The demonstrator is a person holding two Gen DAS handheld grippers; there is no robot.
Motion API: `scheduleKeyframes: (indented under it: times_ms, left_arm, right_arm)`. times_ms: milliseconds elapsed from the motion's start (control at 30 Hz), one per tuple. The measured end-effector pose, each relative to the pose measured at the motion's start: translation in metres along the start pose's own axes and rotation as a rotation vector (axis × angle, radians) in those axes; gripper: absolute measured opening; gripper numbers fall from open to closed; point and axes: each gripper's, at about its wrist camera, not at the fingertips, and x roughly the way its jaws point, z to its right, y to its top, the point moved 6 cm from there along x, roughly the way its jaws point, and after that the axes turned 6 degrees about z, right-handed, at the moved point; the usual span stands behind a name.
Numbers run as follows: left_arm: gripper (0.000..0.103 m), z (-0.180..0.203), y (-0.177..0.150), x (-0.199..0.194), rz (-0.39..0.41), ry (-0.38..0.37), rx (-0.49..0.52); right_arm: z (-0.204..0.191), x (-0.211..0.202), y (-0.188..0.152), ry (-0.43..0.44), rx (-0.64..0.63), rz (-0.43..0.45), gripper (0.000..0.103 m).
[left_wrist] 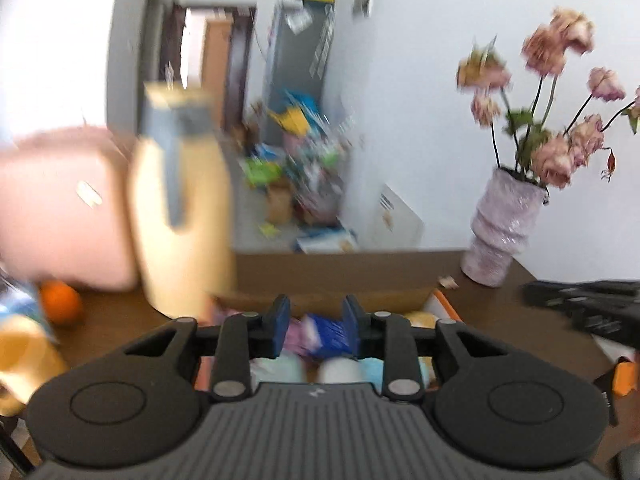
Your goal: Organize soft objects
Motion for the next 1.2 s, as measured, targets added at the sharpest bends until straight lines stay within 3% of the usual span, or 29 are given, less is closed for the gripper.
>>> scheduleKeyframes:
  times_ms: [33, 67, 100, 133, 167, 200, 267, 300, 533, 700, 867, 1033, 1200]
  left_arm:
    - [0.042, -0.002, 0.005, -0.016, 0.019, 0.012, 0.012]
    - [0.059, -0.003, 0.009, -0.031, 0.043, 0.027, 0.03]
    - [0.083, -0.004, 0.012, -0.047, 0.075, 0.048, 0.059]
    - [0.091, -0.005, 0.013, -0.061, 0.109, 0.076, 0.085]
    - [0.096, -0.006, 0.015, -0.074, 0.144, 0.092, 0.093]
    - [0.097, -0.007, 0.015, -0.086, 0.169, 0.102, 0.093]
    - [0.1, -0.005, 0.016, -0.106, 0.18, 0.102, 0.093]
    - [0.101, -0.005, 0.018, -0.114, 0.192, 0.101, 0.091]
    - [0.103, 0.0, 0.024, -0.16, 0.265, 0.117, 0.088]
    - [0.103, -0.004, 0.007, -0.182, 0.284, 0.114, 0.06]
    - [0.103, -0.022, -0.059, -0.214, 0.263, 0.101, -0.025]
    - [0.103, -0.035, -0.139, -0.264, 0.306, 0.143, -0.007]
    - [0.103, -0.036, -0.207, -0.3, 0.267, 0.148, 0.056]
  right_arm:
    - [0.0, -0.02, 0.005, -0.011, -0.015, 0.019, 0.013]
    - [0.001, -0.035, 0.01, -0.019, -0.024, 0.033, 0.014]
    - [0.001, -0.051, 0.013, -0.026, -0.034, 0.05, 0.021]
    - [0.0, -0.066, 0.015, -0.031, -0.044, 0.067, 0.026]
    - [-0.002, -0.078, 0.016, -0.037, -0.054, 0.082, 0.042]
    - [-0.004, -0.09, 0.018, -0.044, -0.063, 0.104, 0.067]
    - [-0.009, -0.11, 0.02, -0.059, -0.082, 0.177, 0.095]
    - [-0.012, -0.122, 0.021, -0.065, -0.099, 0.216, 0.095]
    - [-0.029, -0.164, 0.025, -0.048, -0.103, 0.25, 0.094]
    - [-0.033, -0.175, 0.011, -0.049, -0.074, 0.257, 0.094]
    - [-0.035, -0.198, -0.044, -0.043, 0.002, 0.289, 0.094]
    - [-0.051, -0.238, -0.121, -0.067, 0.008, 0.311, 0.094]
    - [-0.076, -0.275, -0.188, -0.034, 0.057, 0.293, 0.094]
